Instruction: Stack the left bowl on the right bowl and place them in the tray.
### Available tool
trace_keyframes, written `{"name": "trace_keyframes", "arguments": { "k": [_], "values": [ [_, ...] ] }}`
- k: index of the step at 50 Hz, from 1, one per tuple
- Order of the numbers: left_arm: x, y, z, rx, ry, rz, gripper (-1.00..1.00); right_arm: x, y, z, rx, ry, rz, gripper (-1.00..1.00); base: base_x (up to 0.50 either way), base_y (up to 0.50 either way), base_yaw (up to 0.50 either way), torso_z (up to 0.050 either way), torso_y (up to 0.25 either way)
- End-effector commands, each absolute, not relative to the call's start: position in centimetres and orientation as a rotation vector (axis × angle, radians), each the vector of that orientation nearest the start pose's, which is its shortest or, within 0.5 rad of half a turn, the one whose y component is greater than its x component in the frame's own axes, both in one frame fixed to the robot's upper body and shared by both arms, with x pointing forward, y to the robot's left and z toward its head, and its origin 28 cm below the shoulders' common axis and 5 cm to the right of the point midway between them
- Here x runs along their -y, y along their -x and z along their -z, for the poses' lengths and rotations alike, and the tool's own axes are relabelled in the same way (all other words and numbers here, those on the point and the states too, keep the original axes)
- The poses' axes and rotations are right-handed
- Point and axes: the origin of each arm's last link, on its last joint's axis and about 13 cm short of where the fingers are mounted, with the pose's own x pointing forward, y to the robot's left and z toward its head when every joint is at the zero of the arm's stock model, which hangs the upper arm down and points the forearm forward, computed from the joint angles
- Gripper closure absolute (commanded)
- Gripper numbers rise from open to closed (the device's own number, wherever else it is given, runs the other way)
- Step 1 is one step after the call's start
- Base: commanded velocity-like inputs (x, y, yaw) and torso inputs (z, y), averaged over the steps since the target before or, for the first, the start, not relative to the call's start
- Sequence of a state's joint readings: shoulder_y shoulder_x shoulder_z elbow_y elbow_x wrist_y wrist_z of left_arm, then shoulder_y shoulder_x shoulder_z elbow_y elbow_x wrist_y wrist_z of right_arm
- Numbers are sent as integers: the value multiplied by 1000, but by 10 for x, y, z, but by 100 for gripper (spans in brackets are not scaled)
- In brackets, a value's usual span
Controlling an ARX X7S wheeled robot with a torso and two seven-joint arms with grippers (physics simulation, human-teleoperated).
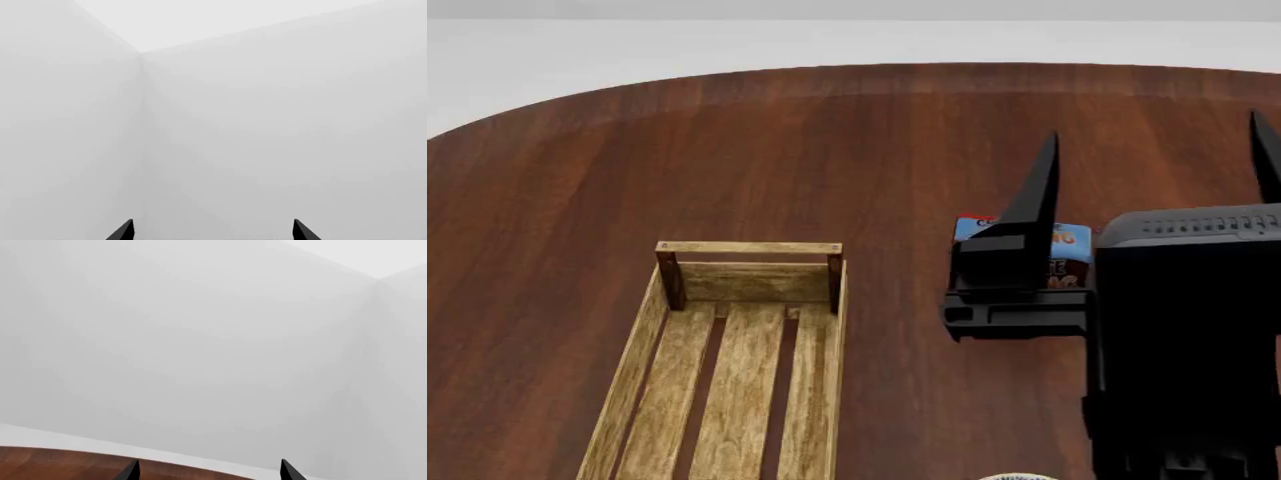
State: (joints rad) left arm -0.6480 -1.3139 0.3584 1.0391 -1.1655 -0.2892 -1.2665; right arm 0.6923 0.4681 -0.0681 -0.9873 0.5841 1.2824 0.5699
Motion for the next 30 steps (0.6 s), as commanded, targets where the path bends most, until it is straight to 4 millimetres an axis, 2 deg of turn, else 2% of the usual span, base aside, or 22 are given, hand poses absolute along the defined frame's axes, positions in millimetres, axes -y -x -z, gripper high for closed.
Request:
{"name": "trace_keyframes", "arguments": {
  "k": [1, 25, 30],
  "values": [
    [-255, -143, -270, 509, -169, -262, -100, 123, -203, -249, 351, 285, 157, -100, 0, 0, 0, 0, -86],
    [-257, -140, -273, 533, -151, -276, -100, 114, -209, -255, 358, 298, 146, -100, 0, 0, 0, 0, -211],
    [-258, -137, -274, 546, -142, -269, -100, 113, -209, -254, 347, 301, 141, -100, -2, 0, 0, 0, -18]
  ]
}}
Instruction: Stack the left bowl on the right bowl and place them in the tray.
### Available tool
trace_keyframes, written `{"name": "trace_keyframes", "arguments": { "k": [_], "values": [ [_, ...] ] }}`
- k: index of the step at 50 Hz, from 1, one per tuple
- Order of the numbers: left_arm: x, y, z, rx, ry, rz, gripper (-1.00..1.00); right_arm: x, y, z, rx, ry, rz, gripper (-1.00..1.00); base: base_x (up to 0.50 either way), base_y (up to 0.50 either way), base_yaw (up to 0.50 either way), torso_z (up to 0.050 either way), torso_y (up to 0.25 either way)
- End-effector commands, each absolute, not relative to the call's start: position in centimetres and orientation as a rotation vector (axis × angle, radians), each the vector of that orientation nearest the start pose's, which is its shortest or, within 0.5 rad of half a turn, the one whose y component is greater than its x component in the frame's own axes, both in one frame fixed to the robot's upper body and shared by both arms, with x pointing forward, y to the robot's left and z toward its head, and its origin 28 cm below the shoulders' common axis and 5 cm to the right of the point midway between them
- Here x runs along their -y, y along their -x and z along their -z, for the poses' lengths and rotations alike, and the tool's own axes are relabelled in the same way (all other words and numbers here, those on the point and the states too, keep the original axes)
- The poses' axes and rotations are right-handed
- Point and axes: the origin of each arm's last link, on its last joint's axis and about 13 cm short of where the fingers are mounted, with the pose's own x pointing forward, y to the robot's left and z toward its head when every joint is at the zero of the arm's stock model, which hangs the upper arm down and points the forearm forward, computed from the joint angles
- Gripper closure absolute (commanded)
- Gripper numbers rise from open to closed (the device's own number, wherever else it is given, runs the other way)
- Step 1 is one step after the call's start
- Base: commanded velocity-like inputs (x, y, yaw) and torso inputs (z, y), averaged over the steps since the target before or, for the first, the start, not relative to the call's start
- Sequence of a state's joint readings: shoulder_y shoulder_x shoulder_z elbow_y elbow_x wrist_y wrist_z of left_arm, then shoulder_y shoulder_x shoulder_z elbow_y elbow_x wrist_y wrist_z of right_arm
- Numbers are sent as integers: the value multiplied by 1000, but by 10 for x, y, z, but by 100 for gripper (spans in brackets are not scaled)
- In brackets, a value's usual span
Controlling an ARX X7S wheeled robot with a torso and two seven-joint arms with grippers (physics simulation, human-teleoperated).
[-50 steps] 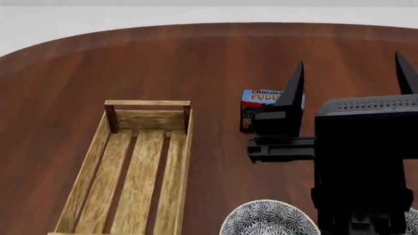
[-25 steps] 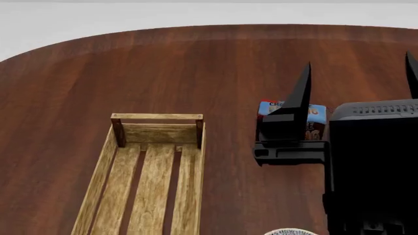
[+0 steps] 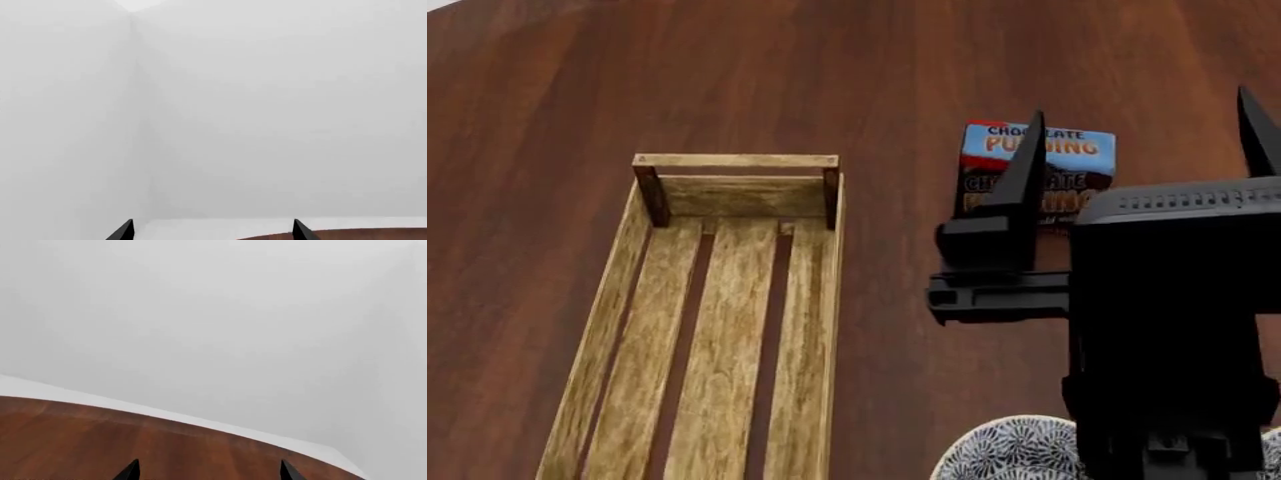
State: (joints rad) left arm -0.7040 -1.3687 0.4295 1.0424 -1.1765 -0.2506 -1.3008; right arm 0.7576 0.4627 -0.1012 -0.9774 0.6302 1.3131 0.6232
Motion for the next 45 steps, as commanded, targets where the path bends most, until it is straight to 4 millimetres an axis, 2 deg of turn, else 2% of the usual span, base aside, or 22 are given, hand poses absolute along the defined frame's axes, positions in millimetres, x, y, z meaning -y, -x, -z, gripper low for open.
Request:
{"name": "trace_keyframes", "arguments": {
  "k": [1, 6, 11, 15, 30, 36, 45],
  "values": [
    [-258, -137, -274, 546, -142, -268, -100, 113, -209, -254, 347, 301, 141, -100, 0, 0, 0, 0, 0],
    [-260, -135, -276, 555, -138, -272, -100, 114, -208, -258, 332, 278, 120, -100, 0, 0, 0, 0, 0],
    [-262, -132, -278, 557, -139, -290, -100, 121, -203, -265, 229, 317, 72, -100, 0, 0, 0, 0, 0],
    [-264, -130, -279, 567, -133, -301, -100, 124, -195, -276, 209, 301, 40, -100, 0, 0, 0, 0, 0],
    [-265, -128, -283, 584, -131, -321, -100, 134, -164, -317, -48, 297, -175, -100, 0, 0, 0, 0, 0],
    [-266, -128, -289, 601, -134, -323, -100, 134, -154, -327, -141, 297, -257, -100, 0, 0, 0, 0, 0],
    [-265, -128, -287, 606, -129, -326, -100, 132, -146, -335, -237, 351, -331, -100, 0, 0, 0, 0, 0]
  ]
}}
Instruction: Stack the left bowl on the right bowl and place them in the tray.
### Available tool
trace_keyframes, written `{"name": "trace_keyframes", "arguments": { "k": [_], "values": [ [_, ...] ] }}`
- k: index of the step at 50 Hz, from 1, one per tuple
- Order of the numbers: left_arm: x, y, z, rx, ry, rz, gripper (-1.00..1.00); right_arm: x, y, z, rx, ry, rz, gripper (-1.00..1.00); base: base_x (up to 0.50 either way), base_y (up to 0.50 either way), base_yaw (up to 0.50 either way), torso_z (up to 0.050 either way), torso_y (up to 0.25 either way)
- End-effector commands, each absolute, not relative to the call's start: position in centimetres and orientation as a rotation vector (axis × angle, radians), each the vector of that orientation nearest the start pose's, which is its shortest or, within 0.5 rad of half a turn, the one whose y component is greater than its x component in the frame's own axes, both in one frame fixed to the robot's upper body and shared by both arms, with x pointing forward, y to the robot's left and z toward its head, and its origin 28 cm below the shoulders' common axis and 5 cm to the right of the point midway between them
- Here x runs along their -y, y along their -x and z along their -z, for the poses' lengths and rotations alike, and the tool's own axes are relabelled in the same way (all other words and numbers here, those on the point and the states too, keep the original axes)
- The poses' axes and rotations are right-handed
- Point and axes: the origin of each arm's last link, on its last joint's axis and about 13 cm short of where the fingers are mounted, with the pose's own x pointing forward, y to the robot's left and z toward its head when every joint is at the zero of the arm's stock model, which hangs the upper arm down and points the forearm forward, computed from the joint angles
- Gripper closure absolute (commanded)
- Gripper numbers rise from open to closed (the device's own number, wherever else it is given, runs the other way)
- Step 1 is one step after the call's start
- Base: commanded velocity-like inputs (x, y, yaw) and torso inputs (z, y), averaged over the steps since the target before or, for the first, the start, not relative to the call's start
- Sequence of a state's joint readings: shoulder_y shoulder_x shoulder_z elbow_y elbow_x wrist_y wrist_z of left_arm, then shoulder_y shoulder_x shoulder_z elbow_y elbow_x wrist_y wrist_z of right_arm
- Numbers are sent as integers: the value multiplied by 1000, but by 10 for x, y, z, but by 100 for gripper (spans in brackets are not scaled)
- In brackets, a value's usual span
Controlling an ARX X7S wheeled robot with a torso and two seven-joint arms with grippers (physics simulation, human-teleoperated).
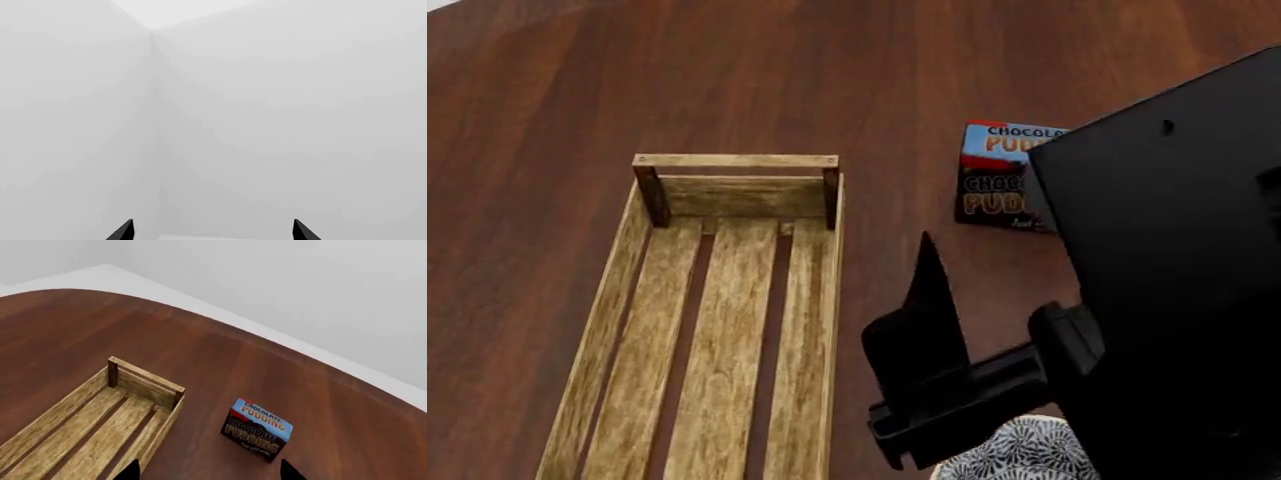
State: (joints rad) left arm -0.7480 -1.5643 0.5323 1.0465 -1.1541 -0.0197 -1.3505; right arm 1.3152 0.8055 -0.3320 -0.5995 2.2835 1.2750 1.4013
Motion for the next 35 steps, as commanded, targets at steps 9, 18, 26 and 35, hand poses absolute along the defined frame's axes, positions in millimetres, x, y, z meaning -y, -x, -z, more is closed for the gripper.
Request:
{"name": "trace_keyframes", "arguments": {
  "k": [9, 18, 26, 35],
  "values": [
    [-266, -128, -287, 602, -132, -328, -100, 123, -149, -328, -395, 466, -417, -100, 0, 0, 0, 0, 0],
    [-267, -130, -284, 601, -125, -321, -100, 118, -150, -324, -454, 494, -484, -100, 0, 0, 0, 0, 0],
    [-266, -130, -284, 600, -126, -322, -100, 121, -149, -315, -525, 520, -508, -100, 0, 0, 0, 0, 0],
    [-266, -130, -282, 597, -124, -325, -100, 117, -155, -307, -588, 542, -547, -100, 0, 0, 0, 0, 0]
  ]
}}
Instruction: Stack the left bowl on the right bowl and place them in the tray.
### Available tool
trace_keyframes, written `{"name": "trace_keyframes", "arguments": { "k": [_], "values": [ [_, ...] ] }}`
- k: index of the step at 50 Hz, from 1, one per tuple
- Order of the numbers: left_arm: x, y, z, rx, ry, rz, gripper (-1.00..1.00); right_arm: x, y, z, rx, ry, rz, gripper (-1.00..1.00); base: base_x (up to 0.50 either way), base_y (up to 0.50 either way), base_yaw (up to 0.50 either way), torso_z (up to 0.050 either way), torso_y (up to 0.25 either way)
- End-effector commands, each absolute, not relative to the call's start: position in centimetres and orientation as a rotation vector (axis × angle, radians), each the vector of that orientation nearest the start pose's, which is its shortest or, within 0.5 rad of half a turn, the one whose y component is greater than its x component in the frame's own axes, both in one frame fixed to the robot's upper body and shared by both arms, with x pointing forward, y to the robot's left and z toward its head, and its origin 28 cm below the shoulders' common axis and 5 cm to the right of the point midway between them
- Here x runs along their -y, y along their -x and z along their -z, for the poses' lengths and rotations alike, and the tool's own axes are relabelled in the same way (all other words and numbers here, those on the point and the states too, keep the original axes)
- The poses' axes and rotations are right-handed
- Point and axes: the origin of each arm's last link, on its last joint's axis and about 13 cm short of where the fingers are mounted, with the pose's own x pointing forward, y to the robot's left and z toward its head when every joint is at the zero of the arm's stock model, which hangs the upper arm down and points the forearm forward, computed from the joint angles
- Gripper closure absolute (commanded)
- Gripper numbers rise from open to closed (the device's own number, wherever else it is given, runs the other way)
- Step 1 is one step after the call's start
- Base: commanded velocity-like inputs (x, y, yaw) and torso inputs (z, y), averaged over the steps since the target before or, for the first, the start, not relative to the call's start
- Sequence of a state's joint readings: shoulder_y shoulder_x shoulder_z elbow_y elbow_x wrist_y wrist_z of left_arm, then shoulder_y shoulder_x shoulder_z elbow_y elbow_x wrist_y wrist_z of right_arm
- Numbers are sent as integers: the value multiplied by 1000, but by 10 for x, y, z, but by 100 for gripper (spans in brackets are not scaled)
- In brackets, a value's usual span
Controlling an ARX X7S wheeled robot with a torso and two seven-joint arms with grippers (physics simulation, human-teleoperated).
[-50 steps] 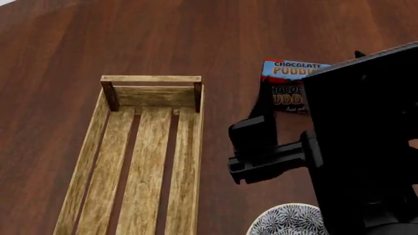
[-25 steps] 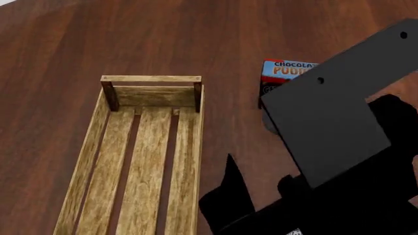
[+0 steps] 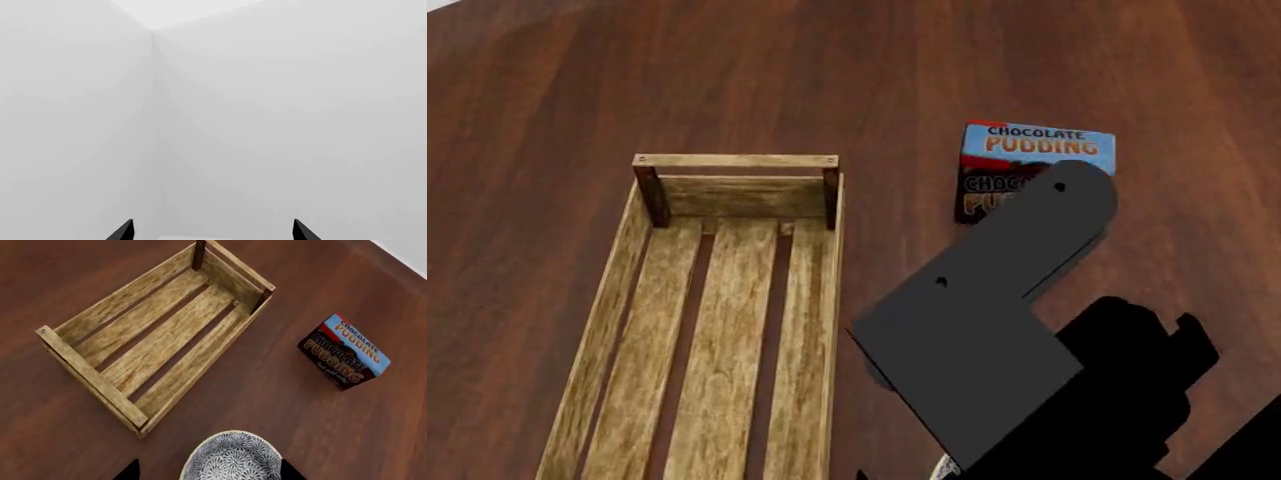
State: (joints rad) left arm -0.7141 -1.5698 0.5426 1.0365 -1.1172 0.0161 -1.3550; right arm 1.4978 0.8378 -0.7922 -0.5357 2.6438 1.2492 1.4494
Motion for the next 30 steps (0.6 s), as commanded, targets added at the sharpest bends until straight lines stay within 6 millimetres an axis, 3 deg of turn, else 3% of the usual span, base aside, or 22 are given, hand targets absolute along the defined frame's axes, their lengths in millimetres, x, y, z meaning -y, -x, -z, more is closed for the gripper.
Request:
{"name": "trace_keyframes", "arguments": {
  "k": [1, 6, 30],
  "values": [
    [-266, -130, -282, 597, -124, -325, -100, 117, -155, -305, -595, 540, -551, -100, 0, 0, 0, 0, 0],
    [-267, -130, -282, 596, -125, -325, -100, 115, -161, -291, -647, 551, -567, -100, 0, 0, 0, 0, 0],
    [-267, -132, -277, 587, -119, -324, -100, 112, -192, -258, -778, 606, -584, -100, 0, 0, 0, 0, 0]
  ]
}}
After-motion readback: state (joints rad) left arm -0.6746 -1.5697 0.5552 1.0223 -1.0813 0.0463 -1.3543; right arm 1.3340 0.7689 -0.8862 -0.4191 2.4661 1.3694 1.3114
